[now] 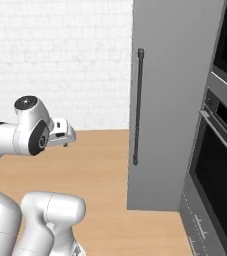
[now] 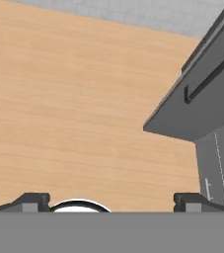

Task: Place one mushroom and one steak in each tupperware on the nearby counter, to pack two identical lunches.

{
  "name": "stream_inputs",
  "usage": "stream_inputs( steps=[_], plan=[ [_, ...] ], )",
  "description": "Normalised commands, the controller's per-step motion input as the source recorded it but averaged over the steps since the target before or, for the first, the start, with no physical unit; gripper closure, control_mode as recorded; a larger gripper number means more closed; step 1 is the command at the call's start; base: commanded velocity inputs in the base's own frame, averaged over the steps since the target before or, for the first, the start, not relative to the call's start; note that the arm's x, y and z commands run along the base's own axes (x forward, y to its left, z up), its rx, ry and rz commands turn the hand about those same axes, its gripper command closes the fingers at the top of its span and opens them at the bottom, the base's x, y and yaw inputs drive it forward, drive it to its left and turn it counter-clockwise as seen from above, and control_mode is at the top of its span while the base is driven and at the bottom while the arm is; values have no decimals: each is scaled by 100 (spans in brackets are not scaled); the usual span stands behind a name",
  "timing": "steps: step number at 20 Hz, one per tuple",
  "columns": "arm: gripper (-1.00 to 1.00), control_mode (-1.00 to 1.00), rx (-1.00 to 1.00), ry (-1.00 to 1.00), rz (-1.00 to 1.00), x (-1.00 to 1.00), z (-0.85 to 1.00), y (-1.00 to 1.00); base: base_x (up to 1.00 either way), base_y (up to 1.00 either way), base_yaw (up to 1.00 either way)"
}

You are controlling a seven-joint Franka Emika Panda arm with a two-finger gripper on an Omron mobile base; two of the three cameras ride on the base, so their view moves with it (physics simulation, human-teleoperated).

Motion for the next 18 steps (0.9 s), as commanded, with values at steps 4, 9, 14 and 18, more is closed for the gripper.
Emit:
stream_inputs(
  steps=[4,9,14,18],
  plan=[
    [-100,100,0,0,0,0,0,0,31,44,28],
    [-100,100,0,0,0,0,0,0,100,100,1],
    [-100,100,0,0,0,0,0,0,100,100,0],
    [-100,100,0,0,0,0,0,0,10,-65,23]
  ],
)
